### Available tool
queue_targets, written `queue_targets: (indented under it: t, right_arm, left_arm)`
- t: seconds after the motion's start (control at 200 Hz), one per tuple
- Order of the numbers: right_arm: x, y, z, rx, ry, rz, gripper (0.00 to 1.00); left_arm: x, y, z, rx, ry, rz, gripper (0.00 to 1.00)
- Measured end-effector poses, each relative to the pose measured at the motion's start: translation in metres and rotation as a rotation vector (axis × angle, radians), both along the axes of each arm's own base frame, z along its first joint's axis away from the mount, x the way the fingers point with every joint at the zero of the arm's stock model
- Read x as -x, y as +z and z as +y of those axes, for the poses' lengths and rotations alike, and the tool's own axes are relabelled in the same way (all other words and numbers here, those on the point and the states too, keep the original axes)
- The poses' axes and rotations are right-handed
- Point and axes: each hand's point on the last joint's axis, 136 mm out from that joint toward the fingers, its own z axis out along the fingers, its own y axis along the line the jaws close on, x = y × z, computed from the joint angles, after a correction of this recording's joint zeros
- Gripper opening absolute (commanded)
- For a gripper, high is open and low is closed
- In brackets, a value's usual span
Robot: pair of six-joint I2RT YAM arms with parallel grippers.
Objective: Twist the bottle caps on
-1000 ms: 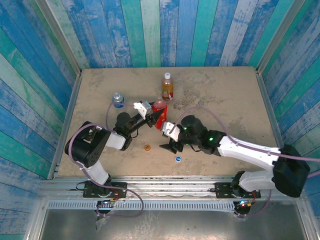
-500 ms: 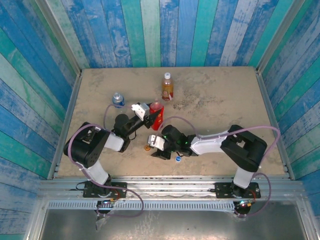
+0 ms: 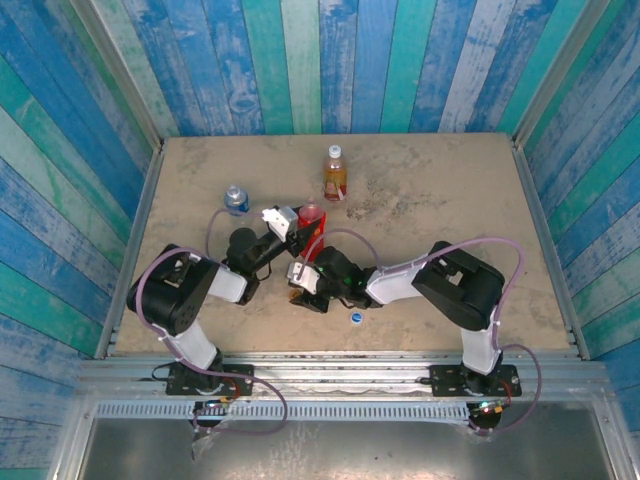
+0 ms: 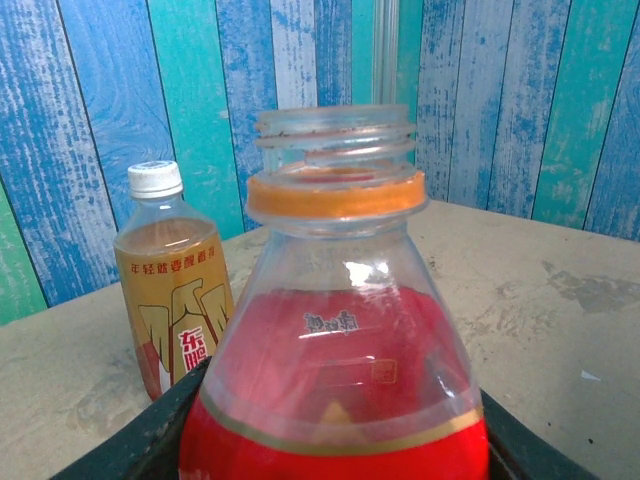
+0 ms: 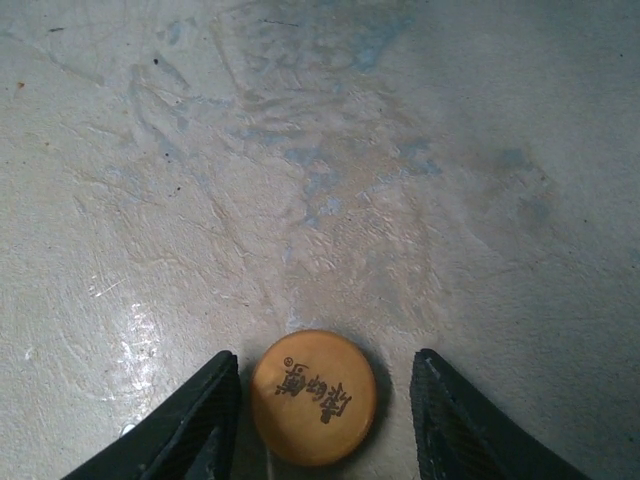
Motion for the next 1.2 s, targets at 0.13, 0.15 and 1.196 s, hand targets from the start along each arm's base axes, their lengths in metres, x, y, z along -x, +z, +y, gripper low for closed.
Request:
queue_targets:
  t: [0.13,0.15,1.196]
  right_arm:
    - [0.002,0.0,0.001,-0.008,0.006,0.014,0.33]
    - [0.002,0.0,0.001,-0.01,0.008,0.016,0.32]
    - [-0.026,0.127,-0.074,-0.065,-0.226,-0.097,0.29]
  left_arm:
    - [0.0,-0.002,0.0,-0.004,0.0,0.007,0.52]
    - [0.0,-0.002,0.0,-0.004,0.0,0.008,0.52]
    - [0.011,0.006,-0.007,-0.003,-0.072,-0.043,0.55]
